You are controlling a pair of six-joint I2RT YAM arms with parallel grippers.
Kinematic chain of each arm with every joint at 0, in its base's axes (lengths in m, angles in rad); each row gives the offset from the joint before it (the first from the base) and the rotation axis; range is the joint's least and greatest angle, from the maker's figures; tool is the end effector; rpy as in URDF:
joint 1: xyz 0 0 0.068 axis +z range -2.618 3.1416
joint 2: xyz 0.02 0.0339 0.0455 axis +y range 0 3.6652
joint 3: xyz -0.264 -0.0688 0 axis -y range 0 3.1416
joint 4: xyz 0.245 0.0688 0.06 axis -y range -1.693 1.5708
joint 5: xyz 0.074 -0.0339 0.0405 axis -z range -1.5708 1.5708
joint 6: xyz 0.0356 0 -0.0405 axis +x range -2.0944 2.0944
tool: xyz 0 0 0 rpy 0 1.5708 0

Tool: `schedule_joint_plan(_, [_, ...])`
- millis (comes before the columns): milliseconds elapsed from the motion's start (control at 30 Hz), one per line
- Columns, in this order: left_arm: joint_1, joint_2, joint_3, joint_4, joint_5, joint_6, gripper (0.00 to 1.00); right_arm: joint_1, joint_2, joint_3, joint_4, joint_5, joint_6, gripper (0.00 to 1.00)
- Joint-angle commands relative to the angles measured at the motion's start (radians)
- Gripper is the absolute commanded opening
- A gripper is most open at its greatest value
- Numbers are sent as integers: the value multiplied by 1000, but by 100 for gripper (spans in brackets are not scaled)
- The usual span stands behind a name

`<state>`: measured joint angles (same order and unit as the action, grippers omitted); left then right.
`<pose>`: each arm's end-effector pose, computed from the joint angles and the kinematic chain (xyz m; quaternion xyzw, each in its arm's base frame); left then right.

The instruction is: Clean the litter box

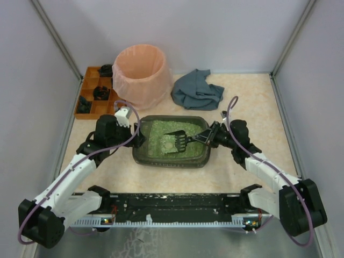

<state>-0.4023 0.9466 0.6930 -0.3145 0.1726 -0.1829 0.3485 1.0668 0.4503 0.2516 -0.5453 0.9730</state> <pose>0.1907 -0.0878 0.2656 0.1368 0.8639 -0.2105 0.4367 0.2048 0.0941 0.2147 0.0984 0.8018 0.5103 0.2951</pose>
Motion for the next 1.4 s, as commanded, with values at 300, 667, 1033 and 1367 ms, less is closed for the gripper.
schedule_joint_plan(300, [-2,-67,30,-96,-39,83,85,-116,-46,-108,267,-16,183,0])
schedule_joint_plan(667, [-1,-15,30,-93,-23,86,84,-125,-32,-99,330,-64,205,0])
schedule_joint_plan(1033, [-3,17,22,-69,-36,85,83,-104,41,-53,302,-162,120,0])
schedule_joint_plan(1367, [-2,41,27,-75,-36,82,82,-161,-3,-111,289,-93,173,0])
